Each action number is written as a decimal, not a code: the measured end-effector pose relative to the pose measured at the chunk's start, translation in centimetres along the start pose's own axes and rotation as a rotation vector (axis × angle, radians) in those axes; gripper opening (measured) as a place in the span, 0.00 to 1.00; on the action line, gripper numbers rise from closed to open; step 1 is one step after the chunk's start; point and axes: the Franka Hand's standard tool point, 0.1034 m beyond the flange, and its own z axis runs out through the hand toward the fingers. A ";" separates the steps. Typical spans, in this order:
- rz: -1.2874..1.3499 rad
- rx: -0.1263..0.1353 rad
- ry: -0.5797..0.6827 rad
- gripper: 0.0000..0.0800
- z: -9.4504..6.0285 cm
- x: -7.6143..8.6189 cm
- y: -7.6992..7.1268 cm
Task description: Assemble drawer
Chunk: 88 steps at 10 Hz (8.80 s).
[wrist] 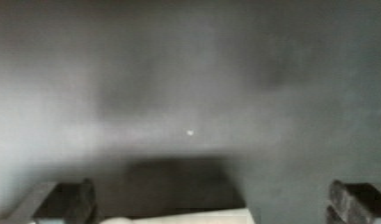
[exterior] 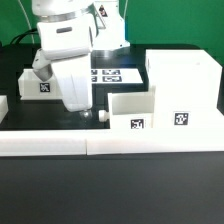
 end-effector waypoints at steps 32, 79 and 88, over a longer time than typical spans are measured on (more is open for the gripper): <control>0.022 -0.016 -0.065 0.81 0.0 6.6 1.1; 1.507 -0.232 0.033 0.05 3.4 -3.8 -16.5; 1.373 -0.201 0.043 0.05 -1.9 0.7 -11.4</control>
Offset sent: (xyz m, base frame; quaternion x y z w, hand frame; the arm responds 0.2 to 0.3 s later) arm 0.0179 0.0332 0.0080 0.0021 -0.0034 0.0297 0.9996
